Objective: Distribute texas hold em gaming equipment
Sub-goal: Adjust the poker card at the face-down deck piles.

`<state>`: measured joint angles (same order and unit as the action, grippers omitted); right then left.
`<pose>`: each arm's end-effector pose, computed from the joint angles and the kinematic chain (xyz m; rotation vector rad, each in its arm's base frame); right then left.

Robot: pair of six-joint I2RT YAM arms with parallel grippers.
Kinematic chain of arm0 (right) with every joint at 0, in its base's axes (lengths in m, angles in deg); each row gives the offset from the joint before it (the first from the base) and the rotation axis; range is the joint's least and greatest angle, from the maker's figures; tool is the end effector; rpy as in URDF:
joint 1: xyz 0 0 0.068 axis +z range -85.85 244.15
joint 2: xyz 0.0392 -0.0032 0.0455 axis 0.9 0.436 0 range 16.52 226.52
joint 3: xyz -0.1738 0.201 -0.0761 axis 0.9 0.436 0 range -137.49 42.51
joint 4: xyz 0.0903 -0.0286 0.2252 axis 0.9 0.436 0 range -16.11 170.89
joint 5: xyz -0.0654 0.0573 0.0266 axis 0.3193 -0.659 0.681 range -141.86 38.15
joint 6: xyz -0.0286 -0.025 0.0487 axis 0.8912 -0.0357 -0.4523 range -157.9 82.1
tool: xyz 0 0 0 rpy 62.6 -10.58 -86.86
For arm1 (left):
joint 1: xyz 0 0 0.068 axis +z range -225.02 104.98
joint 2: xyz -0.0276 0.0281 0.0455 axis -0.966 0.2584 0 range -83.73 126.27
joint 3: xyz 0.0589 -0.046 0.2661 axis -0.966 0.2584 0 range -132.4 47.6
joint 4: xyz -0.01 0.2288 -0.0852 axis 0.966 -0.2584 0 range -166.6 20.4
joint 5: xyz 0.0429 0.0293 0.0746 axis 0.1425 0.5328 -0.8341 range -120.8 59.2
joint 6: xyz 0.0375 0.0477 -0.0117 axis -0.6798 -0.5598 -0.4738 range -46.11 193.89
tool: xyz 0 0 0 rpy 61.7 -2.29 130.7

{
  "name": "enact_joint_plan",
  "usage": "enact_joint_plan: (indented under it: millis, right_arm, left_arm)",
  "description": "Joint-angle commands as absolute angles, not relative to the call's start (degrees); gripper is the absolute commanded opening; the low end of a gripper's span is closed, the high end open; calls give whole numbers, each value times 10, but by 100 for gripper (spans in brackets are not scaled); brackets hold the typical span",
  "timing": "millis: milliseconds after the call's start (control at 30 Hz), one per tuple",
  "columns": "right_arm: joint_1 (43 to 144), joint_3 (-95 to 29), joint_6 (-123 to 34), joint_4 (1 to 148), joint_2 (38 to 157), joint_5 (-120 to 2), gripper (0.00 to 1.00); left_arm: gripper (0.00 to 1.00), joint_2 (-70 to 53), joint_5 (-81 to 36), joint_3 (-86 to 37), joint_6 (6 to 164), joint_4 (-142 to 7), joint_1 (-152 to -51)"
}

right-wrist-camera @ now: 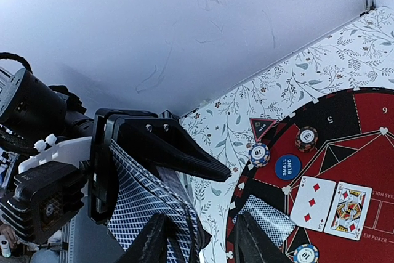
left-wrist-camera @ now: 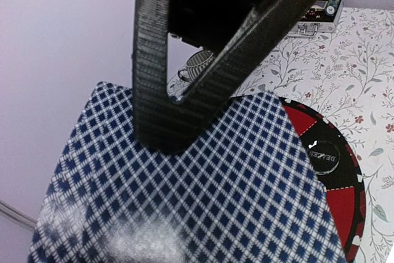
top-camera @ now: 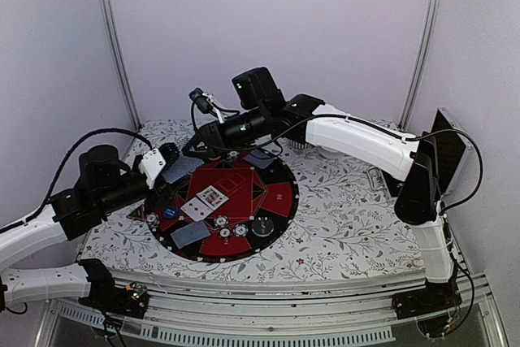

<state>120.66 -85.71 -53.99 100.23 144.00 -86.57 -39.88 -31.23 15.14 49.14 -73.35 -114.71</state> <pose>0.2592 0.4400 0.3404 -1.1595 1.9036 1.3666 0.1368 -0.1130 0.2815 0.9758 1.5581 -0.1762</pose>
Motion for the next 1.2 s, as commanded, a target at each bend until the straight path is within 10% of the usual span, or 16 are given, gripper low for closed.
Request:
enact_joint_plan:
  millis: [0,467,667,1167]
  right_arm:
    - [1203,-855,-560,974,1444,-887,40]
    - [1202,-848,-582,949,1446,-916,55]
    - [1198,-838,-588,949,1446,-912,37]
    - [1187,-831,-593,945,1424,-909,63]
  left_arm:
    - [57,-403,-294,129,510,-720,-1141]
    - [58,-369,-255,101,545,-750,-1118]
    - [57,-370,-257,99,552,-746,-1110]
    - [57,-367,-251,100,553,-745,-1104]
